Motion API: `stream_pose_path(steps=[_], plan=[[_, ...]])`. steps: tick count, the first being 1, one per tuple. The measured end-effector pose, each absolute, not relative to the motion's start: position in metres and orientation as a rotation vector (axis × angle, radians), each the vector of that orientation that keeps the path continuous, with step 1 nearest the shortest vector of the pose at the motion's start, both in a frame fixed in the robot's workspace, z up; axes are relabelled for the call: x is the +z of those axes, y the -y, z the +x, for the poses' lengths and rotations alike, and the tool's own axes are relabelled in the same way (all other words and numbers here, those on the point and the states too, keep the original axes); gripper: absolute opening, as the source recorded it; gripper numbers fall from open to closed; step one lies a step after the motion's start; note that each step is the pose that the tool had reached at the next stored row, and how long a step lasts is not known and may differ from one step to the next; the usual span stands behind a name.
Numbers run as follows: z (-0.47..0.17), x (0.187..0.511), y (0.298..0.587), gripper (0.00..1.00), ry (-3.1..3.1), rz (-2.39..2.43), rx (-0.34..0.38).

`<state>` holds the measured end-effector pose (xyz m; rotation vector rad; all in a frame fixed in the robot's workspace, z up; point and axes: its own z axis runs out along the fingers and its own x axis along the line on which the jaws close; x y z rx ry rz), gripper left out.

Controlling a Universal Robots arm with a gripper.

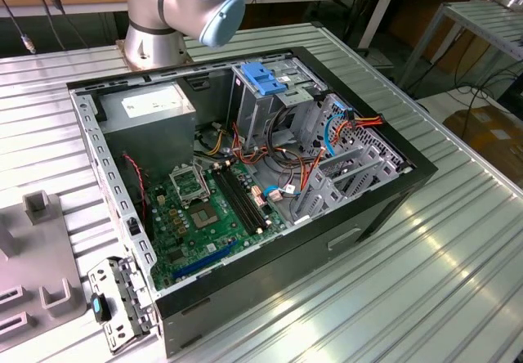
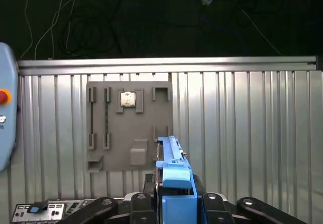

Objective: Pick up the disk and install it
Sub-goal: 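Pick up the disk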

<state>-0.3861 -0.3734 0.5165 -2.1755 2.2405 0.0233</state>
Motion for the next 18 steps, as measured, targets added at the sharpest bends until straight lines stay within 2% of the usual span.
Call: stream_pose_path(steps=[2,18], plan=[[-0.370,0.516,0.376,0.37,-2.240,-2.176,0.023],[-0.358,0.516,0.379,0.37,-2.240,-2.176,0.023]])
